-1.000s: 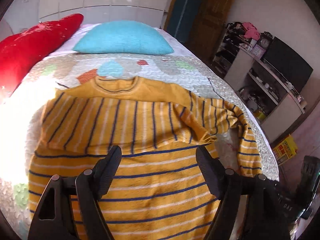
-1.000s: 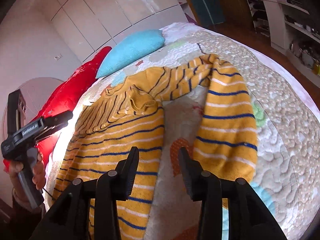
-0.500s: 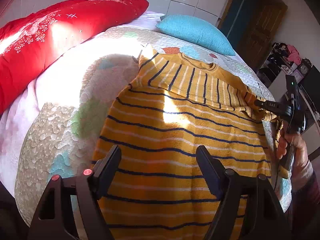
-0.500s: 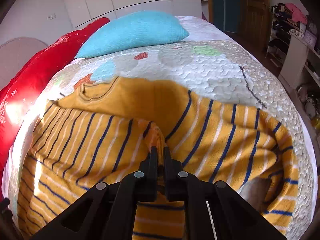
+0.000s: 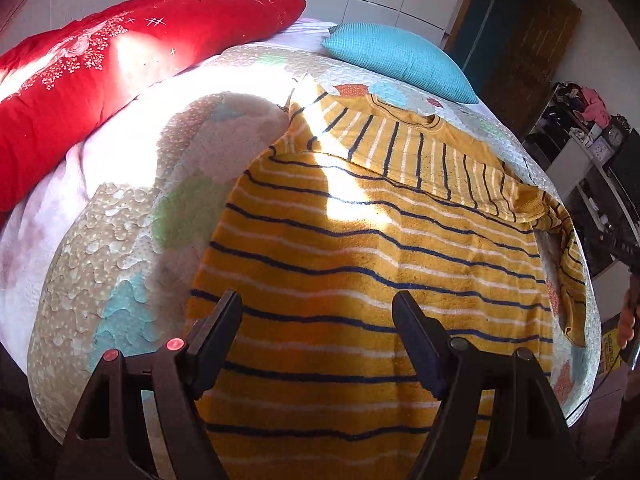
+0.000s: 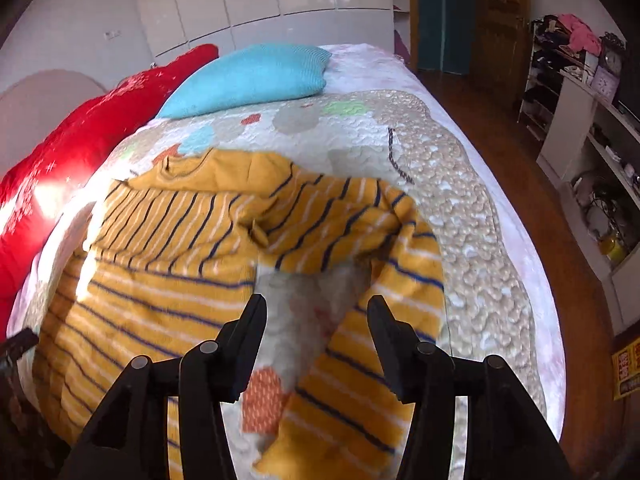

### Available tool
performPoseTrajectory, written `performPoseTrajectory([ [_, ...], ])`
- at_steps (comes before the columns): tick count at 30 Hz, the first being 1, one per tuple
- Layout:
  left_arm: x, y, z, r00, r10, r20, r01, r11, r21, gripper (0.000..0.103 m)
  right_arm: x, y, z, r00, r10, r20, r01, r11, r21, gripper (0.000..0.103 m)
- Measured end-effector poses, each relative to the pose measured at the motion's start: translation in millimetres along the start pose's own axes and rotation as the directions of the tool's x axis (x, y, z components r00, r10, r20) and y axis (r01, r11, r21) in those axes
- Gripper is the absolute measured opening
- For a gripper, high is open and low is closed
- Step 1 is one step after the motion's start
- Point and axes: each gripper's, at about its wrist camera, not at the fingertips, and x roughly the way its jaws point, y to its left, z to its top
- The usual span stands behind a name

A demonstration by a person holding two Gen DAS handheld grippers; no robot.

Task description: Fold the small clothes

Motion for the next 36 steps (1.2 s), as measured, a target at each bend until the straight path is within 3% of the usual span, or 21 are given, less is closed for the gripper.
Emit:
performPoseTrajectory([
  [6,9,-39,-12,0.997,-0.056,-0.055,0.06,0.996,0.064,0.076,-18,30,-90,0.999,-0.017,-0.034,0.011,0.985,-0.175,0.07],
  [8,9,-49,-15,0.998,-0.045,-0.055,0.049,0.995,0.088,0.076,-11,43,-108,0.998,-0.062,-0.021,0.055,0.966,-0.254,0.07],
  [10,8,-53,-16,0.998,-0.039,-0.057,0.044,0.995,0.091,0.076,4,54,-121,0.988,-0.155,0.013,0.151,0.93,-0.336,0.07],
  [12,6,-55,-16,0.997,-0.042,-0.061,0.047,0.995,0.086,0.076,19,53,-125,0.971,-0.236,0.042,0.234,0.897,-0.374,0.058],
  [13,5,-55,-16,0.997,-0.043,-0.061,0.048,0.995,0.085,0.076,21,47,-122,0.977,-0.211,0.027,0.207,0.916,-0.342,0.026],
  [14,3,-55,-17,0.998,-0.04,-0.058,0.045,0.995,0.086,0.076,21,37,-116,0.982,-0.189,0.003,0.182,0.942,-0.282,0.007],
  [16,-1,-53,-17,0.998,-0.033,-0.048,0.037,0.995,0.09,0.076,7,12,-99,0.992,-0.128,0.016,0.129,0.981,-0.148,0.006],
  [19,-5,-47,-14,0.999,-0.033,-0.041,0.036,0.997,0.074,0.076,-32,-33,-67,0.987,-0.104,0.119,0.097,0.993,0.066,0.006],
  [21,-7,-42,-13,0.998,-0.044,-0.036,0.046,0.997,0.058,0.076,-63,-72,-45,0.974,-0.113,0.194,0.067,0.971,0.228,0.006],
  [24,-11,-35,-12,0.998,-0.062,-0.024,0.063,0.997,0.043,0.076,-104,-132,-18,0.946,-0.153,0.287,0.012,0.898,0.44,0.006],
  [27,-15,-29,-11,0.997,-0.081,-0.012,0.082,0.996,0.028,0.076,-121,-161,14,0.934,-0.163,0.319,-0.036,0.843,0.536,0.006],
  [31,-18,-16,-9,0.995,-0.096,0.008,0.096,0.995,0.002,0.076,-113,-141,53,0.943,-0.035,0.33,-0.166,0.811,0.562,0.006],
  [36,-22,10,-10,0.998,-0.054,0.036,0.055,0.998,-0.029,0.076,-73,-35,115,0.943,0.162,0.291,-0.281,0.857,0.432,0.006],
])
